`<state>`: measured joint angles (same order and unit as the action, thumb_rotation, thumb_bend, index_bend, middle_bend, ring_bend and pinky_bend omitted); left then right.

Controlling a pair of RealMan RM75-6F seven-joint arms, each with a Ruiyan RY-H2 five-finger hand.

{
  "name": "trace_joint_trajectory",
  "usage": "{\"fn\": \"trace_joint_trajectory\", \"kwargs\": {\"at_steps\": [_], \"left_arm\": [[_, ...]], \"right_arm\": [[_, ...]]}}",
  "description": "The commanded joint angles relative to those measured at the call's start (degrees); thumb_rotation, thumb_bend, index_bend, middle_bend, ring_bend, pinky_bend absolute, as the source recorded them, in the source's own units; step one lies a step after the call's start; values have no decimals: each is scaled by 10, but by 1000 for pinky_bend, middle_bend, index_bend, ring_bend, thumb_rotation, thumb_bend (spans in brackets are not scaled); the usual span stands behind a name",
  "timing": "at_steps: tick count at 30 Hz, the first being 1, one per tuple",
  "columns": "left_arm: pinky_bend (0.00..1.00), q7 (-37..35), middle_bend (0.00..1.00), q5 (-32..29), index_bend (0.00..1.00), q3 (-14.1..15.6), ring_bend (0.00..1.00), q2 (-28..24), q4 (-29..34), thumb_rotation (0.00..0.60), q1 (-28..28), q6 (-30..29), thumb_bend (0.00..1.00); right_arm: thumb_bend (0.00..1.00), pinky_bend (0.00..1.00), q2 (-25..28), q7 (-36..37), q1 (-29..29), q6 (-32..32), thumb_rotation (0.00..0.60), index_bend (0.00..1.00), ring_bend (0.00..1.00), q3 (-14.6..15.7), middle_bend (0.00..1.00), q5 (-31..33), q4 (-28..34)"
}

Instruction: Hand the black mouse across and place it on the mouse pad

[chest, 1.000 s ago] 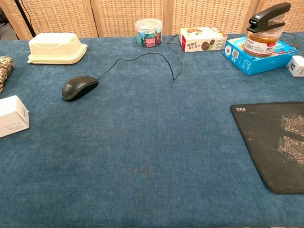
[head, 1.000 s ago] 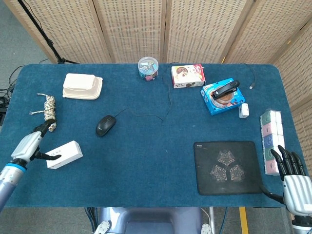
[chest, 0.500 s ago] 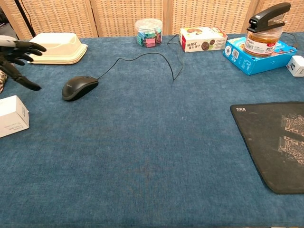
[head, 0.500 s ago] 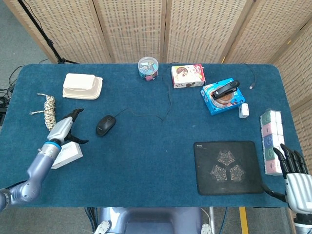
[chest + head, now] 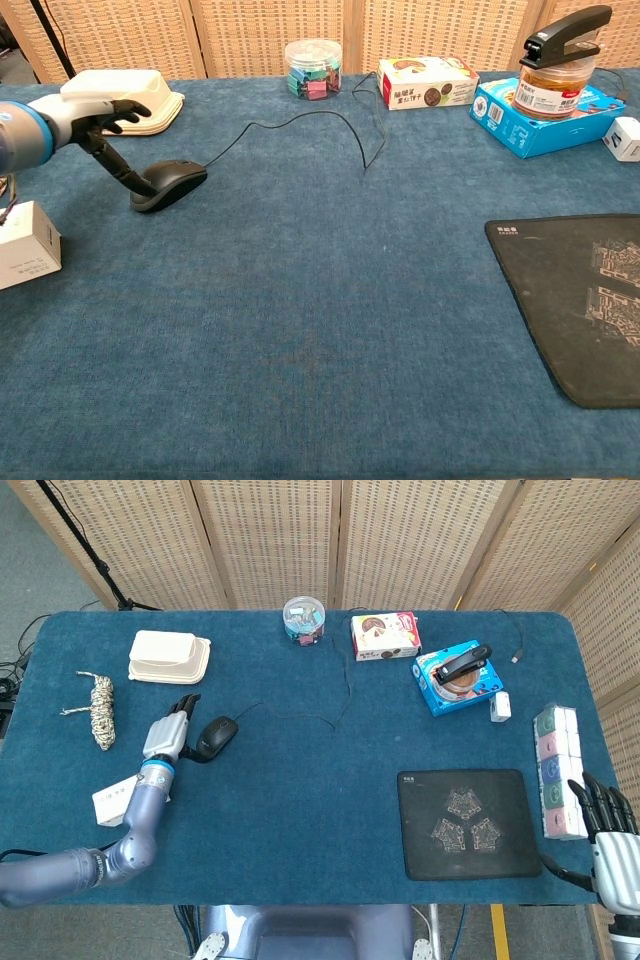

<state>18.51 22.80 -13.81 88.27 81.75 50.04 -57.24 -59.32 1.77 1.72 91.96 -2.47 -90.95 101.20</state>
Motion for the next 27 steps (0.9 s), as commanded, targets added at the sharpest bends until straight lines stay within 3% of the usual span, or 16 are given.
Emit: {"fn": "trace_joint_trajectory", "kwargs": {"at_steps": [1, 9, 14, 19, 27], "left_arm": [[218, 18, 0, -18, 0, -11, 60, 24, -20, 600, 11, -11, 77], [222, 40, 1, -31, 13, -23, 72, 52, -46, 600, 18, -2, 83], [320, 51, 67, -30, 113, -27, 166, 70, -63, 600, 22, 1, 107], [372, 71, 132, -32, 207, -28, 223, 86, -79, 600, 29, -5, 202], [464, 86, 265, -21, 361, -35, 336, 115, -108, 600, 29, -34, 229]], "right_arm": [[0, 0, 1, 3, 0, 0, 600, 0, 0, -1, 0, 2, -1], [0, 0, 4, 11, -1, -2, 600, 0, 0, -3, 0, 7, -2], [0, 0, 5, 14, -2, -5, 600, 0, 0, -2, 0, 8, -2], [0, 0, 6, 16, -2, -7, 600, 0, 0, -3, 0, 12, -2], [0, 0, 7, 21, -4, -12, 600, 0, 0, -5, 0, 20, -4]]}}
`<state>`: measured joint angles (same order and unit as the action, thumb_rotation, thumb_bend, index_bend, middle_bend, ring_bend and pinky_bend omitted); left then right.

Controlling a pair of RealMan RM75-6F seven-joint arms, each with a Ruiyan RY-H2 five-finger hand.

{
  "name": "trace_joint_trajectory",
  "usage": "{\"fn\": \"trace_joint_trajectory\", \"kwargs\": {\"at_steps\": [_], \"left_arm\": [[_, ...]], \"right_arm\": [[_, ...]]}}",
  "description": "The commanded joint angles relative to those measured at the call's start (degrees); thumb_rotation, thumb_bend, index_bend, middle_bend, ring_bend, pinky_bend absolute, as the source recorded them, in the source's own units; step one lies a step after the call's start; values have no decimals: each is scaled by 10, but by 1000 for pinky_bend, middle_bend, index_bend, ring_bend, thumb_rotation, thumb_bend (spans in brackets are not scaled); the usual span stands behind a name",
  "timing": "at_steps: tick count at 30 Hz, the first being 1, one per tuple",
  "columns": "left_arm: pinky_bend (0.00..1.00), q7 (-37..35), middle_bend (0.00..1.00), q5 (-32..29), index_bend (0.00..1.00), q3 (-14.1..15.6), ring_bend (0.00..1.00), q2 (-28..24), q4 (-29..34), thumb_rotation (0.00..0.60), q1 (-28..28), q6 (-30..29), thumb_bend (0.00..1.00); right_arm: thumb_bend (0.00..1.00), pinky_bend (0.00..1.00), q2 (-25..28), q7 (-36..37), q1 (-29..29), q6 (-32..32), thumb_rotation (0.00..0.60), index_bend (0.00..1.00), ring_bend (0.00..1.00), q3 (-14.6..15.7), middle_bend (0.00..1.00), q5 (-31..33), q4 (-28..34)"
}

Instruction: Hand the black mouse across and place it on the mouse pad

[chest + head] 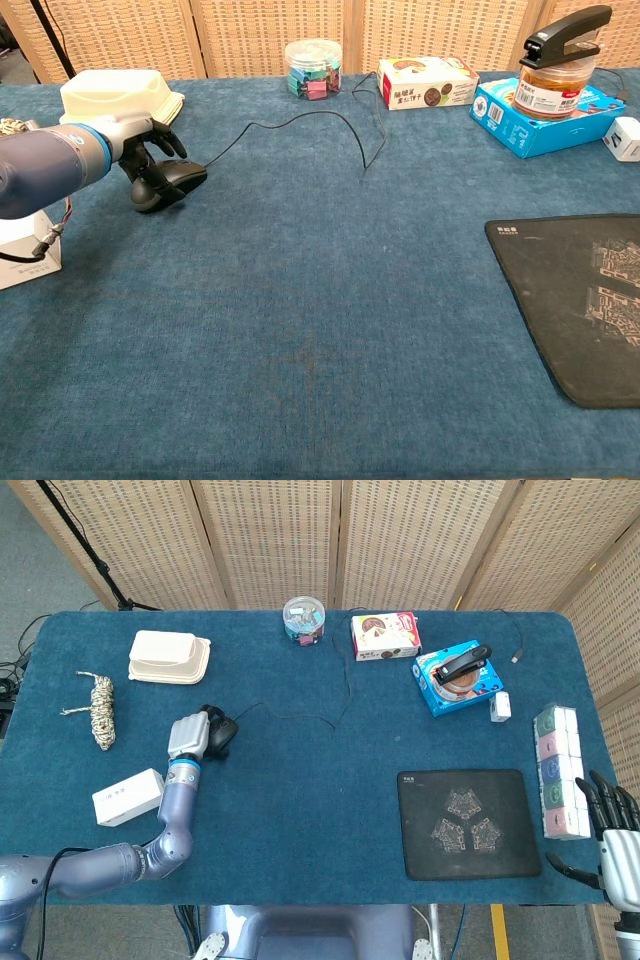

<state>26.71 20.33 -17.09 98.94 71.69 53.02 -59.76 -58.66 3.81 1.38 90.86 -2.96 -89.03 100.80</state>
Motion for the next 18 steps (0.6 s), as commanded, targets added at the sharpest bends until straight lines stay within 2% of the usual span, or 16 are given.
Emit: {"fn": "trace_joint_trajectory", "kwargs": {"at_steps": [1, 11, 18], "left_arm": [[477, 4, 284, 7, 382, -4, 354, 12, -11, 600, -2, -13, 232], [513, -20, 336, 50, 437, -14, 415, 18, -5, 600, -18, -24, 234], [513, -36, 336, 106, 432, -6, 416, -7, 41, 600, -37, -27, 234]], "right_arm": [[0, 0, 0, 1, -1, -2, 600, 0, 0, 0, 0, 0, 0], [0, 0, 1, 3, -1, -3, 600, 0, 0, 2, 0, -3, 1], [0, 0, 1, 5, -3, -4, 600, 0, 0, 3, 0, -5, 3]]}}
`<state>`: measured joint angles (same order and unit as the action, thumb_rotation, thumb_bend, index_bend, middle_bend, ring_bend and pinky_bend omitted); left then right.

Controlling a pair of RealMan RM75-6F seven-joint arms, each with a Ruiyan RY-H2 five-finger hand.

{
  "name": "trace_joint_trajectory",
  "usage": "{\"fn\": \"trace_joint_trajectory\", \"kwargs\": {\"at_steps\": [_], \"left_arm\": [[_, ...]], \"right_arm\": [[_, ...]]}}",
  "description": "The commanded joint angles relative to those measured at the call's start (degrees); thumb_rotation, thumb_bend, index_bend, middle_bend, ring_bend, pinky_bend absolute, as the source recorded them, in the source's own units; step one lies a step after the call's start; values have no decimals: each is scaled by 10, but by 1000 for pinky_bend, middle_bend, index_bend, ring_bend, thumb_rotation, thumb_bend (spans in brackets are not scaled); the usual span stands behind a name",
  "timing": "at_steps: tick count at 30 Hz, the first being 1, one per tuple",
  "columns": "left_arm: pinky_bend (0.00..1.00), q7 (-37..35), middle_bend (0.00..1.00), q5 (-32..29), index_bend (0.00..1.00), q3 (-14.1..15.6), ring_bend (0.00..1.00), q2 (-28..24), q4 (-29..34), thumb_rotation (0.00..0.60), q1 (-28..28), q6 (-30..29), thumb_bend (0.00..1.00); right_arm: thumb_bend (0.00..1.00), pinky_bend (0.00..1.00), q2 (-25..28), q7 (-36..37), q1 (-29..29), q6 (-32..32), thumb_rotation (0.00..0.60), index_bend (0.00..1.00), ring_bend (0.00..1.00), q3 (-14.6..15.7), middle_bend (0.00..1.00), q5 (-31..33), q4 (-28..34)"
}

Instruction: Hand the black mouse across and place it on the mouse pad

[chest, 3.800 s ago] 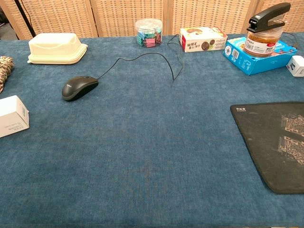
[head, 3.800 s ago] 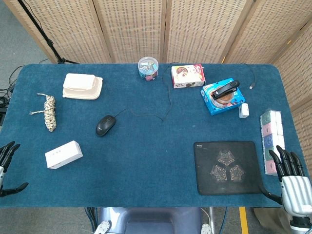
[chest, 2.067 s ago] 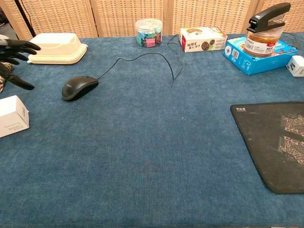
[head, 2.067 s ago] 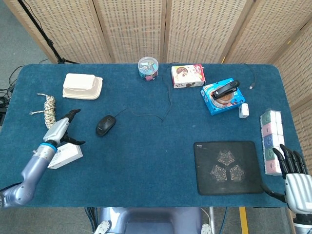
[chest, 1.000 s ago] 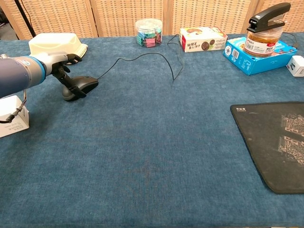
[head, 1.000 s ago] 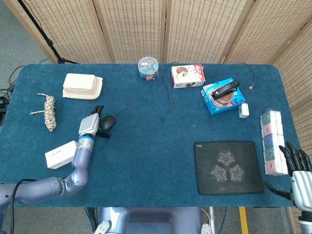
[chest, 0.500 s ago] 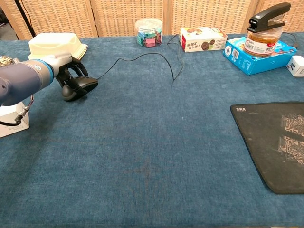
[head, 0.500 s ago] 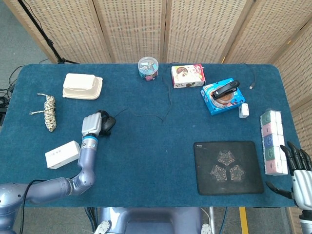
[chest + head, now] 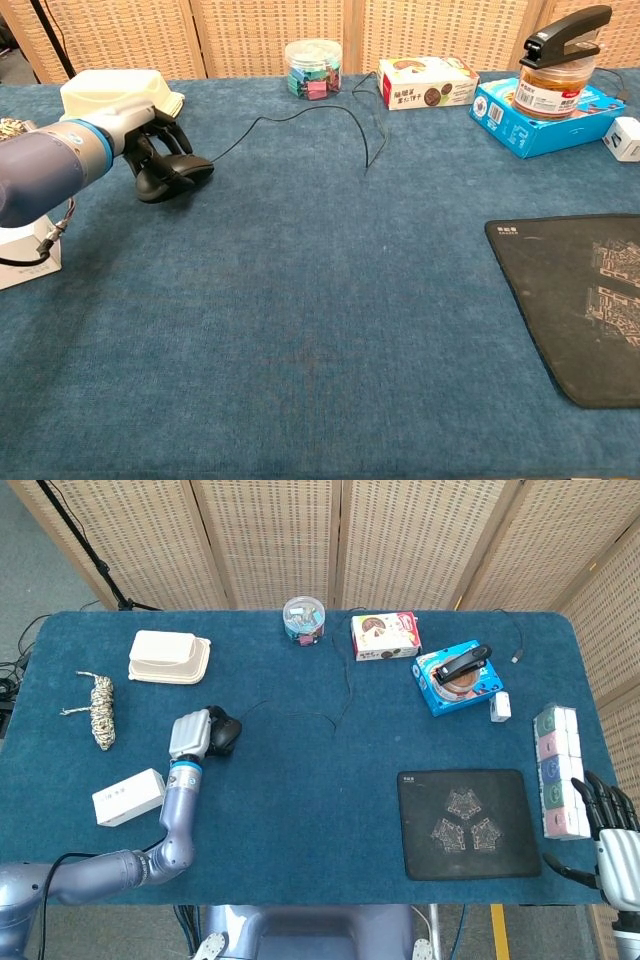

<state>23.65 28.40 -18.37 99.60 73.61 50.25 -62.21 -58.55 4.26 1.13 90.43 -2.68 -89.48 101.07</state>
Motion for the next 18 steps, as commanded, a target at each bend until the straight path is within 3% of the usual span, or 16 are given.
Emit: {"fn": "trace_joint_trajectory", "kwargs": {"at_steps": [1, 10, 18], "left_arm": [[513, -8, 336, 32, 432, 7, 416, -16, 29, 600, -11, -4, 234], [514, -30, 337, 131, 433, 18, 417, -32, 131, 600, -28, -40, 234], [513, 12, 337, 174, 433, 23, 418, 17, 169, 600, -8, -70, 234]], "right_arm": [[0, 0, 0, 0, 0, 0, 600, 0, 0, 0, 0, 0, 0], [0, 0, 0, 0, -1, -1, 600, 0, 0, 1, 0, -3, 2], [0, 0, 1, 2, -1, -1, 600, 0, 0, 2, 0, -2, 2]]}}
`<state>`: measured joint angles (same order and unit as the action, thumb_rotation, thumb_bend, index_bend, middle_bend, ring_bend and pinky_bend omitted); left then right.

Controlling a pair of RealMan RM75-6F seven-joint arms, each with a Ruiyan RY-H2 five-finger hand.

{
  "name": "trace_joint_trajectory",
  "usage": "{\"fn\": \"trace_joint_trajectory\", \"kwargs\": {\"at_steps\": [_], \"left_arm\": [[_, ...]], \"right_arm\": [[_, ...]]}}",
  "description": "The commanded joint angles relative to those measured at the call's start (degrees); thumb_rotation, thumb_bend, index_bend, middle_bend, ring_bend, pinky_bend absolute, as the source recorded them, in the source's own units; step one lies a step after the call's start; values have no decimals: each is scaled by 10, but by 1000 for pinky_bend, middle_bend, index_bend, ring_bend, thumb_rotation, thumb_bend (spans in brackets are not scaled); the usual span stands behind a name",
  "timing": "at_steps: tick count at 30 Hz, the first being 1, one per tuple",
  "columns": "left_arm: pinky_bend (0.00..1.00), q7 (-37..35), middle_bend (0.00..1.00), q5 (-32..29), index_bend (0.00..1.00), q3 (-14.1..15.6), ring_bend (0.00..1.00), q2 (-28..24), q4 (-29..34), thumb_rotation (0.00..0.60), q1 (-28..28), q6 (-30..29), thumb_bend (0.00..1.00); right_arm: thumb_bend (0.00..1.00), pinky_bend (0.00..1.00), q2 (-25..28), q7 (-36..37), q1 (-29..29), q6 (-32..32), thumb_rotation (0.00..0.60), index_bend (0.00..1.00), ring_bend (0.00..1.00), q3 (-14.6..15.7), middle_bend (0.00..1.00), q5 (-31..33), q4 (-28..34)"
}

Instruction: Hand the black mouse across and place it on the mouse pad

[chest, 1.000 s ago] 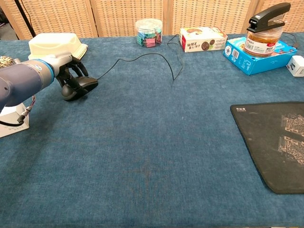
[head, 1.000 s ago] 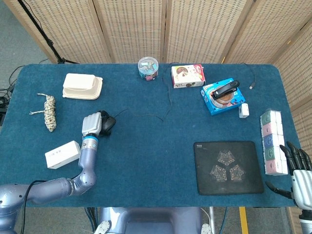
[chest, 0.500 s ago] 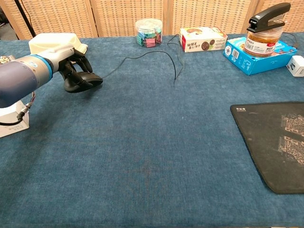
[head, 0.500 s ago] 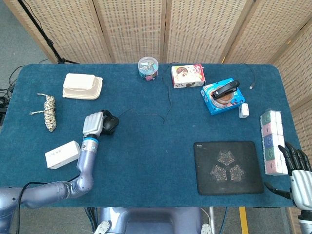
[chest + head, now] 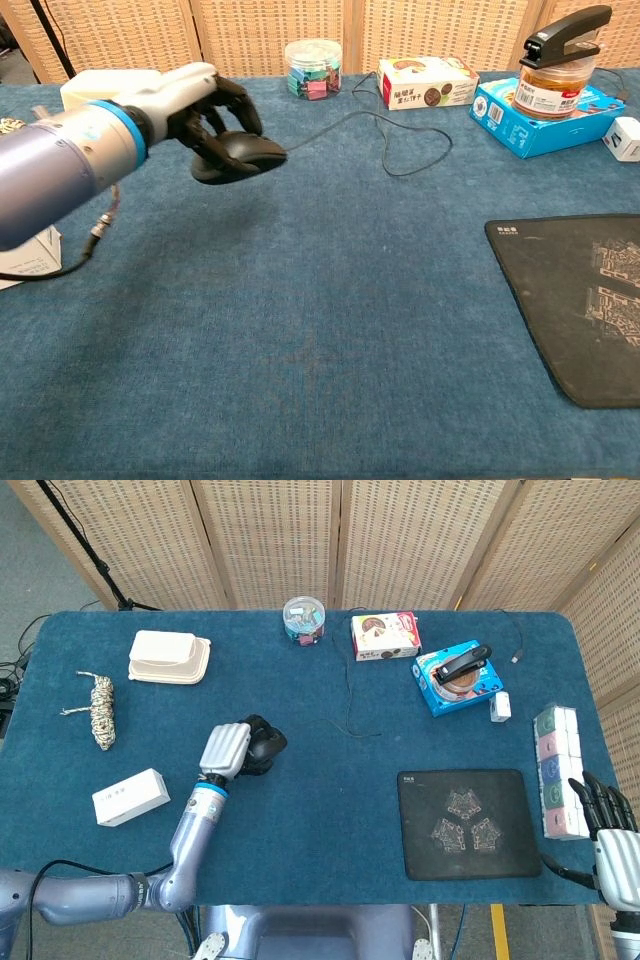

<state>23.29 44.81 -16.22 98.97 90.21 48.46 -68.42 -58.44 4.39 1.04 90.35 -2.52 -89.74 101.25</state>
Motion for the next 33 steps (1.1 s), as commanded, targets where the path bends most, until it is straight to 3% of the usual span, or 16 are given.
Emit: {"fn": "trace_joint_trajectory", "kwargs": {"at_steps": [1, 13, 20, 23, 25, 26, 28, 33], "left_arm": [[513, 20, 337, 14, 433, 2, 418, 38, -1, 600, 14, -10, 234], [513, 18, 337, 30, 432, -14, 418, 176, -127, 600, 60, 24, 234], [513, 6, 338, 28, 426, -32, 415, 218, -189, 600, 73, 50, 229], [513, 8, 256, 26, 307, -37, 339, 231, -207, 600, 79, 63, 210], [469, 9, 68, 17, 82, -39, 170, 236, -213, 600, 82, 82, 167], [422, 7, 12, 12, 16, -39, 85, 234, -211, 600, 82, 97, 143], [328, 1, 0, 5, 0, -37, 11, 223, -199, 600, 80, 126, 111], [124, -24, 0, 29, 0, -39, 0, 196, -154, 600, 63, 121, 64]], "right_arm": [[0, 0, 1, 2, 0, 0, 600, 0, 0, 0, 0, 0, 0], [0, 0, 1, 2, -2, -5, 600, 0, 0, 9, 0, -16, 1], [0, 0, 2, 6, -3, -7, 600, 0, 0, 9, 0, -16, 1], [0, 0, 3, 8, -3, -7, 600, 0, 0, 11, 0, -17, 1], [0, 0, 3, 9, -3, -7, 600, 0, 0, 12, 0, -20, 0], [0, 0, 3, 8, -3, -7, 600, 0, 0, 13, 0, -21, 0], [0, 0, 3, 9, -3, -7, 600, 0, 0, 13, 0, -22, 0], [0, 0, 4, 9, -1, -2, 600, 0, 0, 14, 0, -24, 0]]}}
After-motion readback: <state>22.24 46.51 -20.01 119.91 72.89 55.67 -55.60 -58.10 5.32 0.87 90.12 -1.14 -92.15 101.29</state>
